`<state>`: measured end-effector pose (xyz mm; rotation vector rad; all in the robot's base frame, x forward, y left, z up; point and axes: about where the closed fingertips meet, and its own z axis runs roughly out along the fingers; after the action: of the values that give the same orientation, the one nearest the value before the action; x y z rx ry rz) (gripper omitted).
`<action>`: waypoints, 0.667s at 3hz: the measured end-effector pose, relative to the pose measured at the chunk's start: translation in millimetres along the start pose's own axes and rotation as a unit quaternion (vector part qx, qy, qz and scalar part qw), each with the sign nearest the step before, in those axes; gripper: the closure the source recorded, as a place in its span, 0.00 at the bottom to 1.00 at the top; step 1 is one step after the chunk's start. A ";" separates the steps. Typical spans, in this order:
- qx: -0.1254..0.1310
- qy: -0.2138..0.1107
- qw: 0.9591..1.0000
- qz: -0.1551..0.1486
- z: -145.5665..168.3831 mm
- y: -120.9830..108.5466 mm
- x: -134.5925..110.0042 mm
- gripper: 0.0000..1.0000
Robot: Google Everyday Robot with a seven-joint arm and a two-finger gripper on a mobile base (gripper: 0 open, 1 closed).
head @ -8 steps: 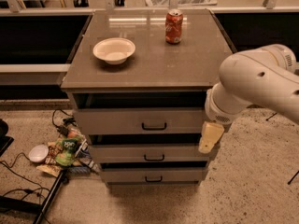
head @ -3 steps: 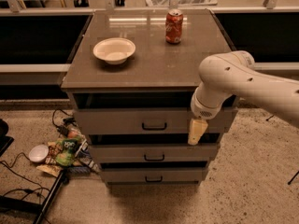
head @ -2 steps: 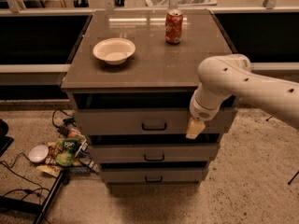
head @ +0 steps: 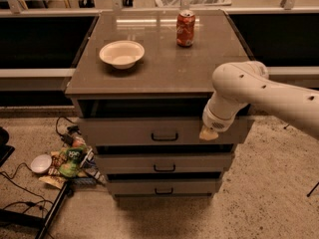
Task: Open top drawer
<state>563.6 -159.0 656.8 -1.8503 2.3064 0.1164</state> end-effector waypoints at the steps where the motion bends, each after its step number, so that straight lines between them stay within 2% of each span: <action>1: 0.000 0.000 1.000 0.000 -0.6 0.0 -0.1 1.00; 2: 0.000 0.000 1.000 0.000 -2.7 -0.1 -0.5 1.00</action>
Offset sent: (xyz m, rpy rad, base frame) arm -0.1905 -0.0446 0.1159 -0.1289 -0.0003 -0.1072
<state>563.5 -159.0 659.5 -1.8502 2.3064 0.1165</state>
